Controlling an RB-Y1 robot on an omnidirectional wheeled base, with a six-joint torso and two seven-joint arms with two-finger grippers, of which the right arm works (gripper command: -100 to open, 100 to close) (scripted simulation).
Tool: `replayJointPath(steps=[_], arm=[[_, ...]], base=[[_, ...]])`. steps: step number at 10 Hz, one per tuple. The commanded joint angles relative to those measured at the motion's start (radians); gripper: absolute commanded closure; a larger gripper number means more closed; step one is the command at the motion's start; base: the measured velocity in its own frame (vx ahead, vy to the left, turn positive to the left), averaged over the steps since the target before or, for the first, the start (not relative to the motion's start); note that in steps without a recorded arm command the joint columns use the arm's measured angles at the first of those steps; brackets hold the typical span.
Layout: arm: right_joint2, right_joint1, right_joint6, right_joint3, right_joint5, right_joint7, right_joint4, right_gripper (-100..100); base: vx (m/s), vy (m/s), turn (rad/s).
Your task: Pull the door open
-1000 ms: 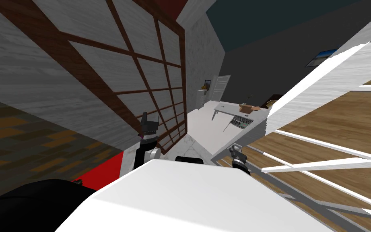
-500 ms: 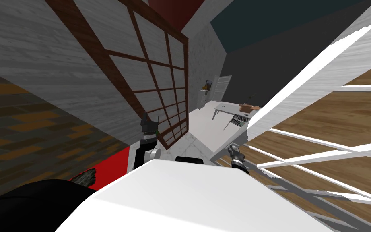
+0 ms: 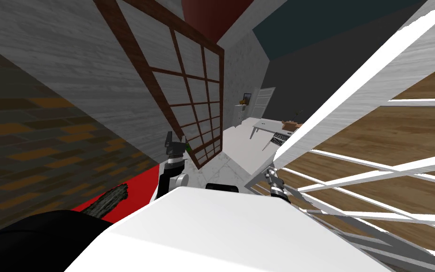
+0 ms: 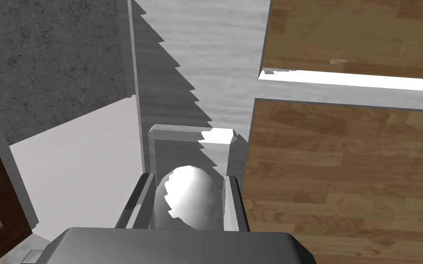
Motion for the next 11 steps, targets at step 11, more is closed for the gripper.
replayJointPath(steps=[11], arm=[[-0.054,0.043,-0.055,0.126,0.075,-0.075,-0.040,100]], base=[[-0.207,-0.010,0.046]])
